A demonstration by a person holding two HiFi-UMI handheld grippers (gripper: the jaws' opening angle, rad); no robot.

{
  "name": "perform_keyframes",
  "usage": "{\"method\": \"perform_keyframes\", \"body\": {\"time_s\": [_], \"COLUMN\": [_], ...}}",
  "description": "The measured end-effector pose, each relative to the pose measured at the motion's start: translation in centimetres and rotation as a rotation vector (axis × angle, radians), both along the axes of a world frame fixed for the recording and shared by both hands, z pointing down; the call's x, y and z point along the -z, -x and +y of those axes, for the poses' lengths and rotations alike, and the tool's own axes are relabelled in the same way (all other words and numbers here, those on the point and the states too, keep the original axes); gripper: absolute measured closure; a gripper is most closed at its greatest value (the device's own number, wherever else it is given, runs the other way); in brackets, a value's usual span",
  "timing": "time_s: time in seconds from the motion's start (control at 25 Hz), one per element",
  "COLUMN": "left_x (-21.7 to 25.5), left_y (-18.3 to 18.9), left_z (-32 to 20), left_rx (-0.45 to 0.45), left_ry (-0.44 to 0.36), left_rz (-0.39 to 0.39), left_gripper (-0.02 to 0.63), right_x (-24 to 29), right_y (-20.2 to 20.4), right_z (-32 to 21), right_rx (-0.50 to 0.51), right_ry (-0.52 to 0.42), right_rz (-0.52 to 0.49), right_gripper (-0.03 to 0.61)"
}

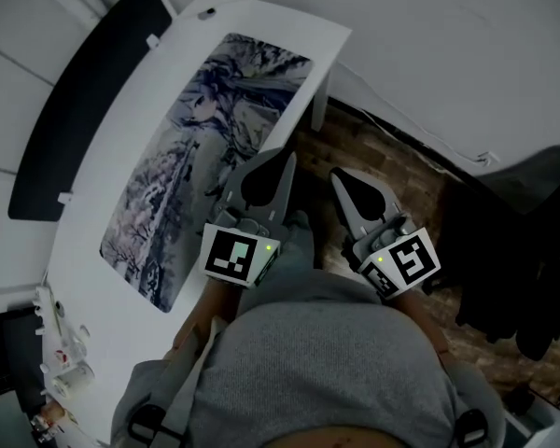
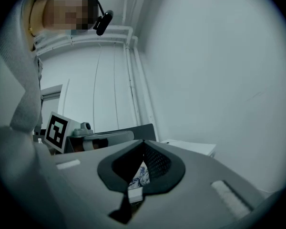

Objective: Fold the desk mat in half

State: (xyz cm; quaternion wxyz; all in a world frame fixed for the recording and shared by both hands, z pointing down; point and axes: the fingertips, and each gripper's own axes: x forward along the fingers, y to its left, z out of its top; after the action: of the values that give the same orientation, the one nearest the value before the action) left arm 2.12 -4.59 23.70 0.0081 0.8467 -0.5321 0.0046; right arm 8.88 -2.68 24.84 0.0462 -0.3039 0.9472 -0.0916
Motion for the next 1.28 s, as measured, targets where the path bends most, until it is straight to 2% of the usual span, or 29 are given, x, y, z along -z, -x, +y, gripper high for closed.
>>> {"method": "perform_keyframes", "body": {"time_s": [0.28,0.52,0.76,0.92,1.04,1.28], "left_x": [0.6,0.1,-1.4,-2.8,-3.8,-3.9], "left_y": [1.6,3.6,6.0,7.2,7.9,8.8], "left_z": [-9.7,-15.5,-19.1,-21.2,-22.8,-24.6], "left_rx": [-0.026,-0.014,0.005,0.02,0.035,0.089], "left_ry": [0.003,0.033,0.083,0.098,0.126,0.131], "left_rz": [0.022,0.024,0.04,-0.018,-0.018,-0.016], "left_gripper": [0.612,0.612,0.612,0.612,0.612,0.612], "right_x": [0.3,-0.6,-1.9,-3.1,-3.6,-4.0], "right_y": [1.2,3.2,4.9,6.6,7.5,7.1], "right_z": [-9.3,-14.9,-19.3,-21.1,-22.4,-24.3], "right_rx": [-0.04,-0.037,-0.037,-0.006,0.027,0.059], "right_ry": [0.019,0.071,0.101,0.107,0.097,0.118], "right_rz": [0.013,0.024,0.056,0.094,0.125,0.141], "right_gripper": [0.577,0.576,0.577,0.577,0.576,0.577]}}
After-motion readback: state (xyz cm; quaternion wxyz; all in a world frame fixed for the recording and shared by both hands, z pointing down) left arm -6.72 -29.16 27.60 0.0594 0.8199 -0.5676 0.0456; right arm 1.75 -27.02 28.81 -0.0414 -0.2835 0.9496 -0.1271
